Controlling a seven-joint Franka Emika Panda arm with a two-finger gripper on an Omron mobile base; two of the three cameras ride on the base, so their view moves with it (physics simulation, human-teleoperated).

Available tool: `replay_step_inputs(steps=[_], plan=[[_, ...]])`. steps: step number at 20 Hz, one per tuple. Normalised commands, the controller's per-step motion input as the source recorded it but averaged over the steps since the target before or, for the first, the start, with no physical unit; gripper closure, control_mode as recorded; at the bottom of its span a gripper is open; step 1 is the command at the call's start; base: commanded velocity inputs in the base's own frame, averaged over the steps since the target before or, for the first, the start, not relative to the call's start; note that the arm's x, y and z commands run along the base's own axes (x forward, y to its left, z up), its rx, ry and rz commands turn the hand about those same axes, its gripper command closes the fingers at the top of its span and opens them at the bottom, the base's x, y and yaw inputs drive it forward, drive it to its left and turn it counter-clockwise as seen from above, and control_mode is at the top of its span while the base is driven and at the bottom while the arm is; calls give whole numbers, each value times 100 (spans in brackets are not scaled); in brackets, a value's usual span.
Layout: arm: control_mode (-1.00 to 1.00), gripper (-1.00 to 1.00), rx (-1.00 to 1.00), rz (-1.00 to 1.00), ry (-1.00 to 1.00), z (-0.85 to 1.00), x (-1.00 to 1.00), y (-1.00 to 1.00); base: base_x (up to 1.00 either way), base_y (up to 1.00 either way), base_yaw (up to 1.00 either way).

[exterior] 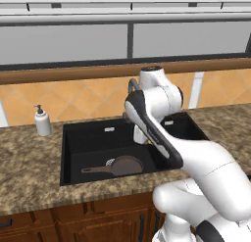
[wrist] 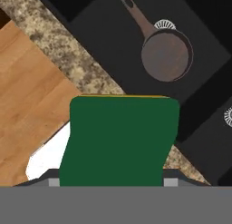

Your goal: Pick the pan and sponge and place them into the sink. Then turn on the water.

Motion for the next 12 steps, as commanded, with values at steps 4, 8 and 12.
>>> replay_step_inputs(steps=[4, 8, 12], plan=[[-100, 100, 0, 5, 0, -35, 46, 100, 0, 0, 0], [-100, 100, 0, 1, 0, -61, 67, 100, 0, 0, 0], [-100, 100, 0, 0, 0, -90, 84, 64, 0, 0, 0]])
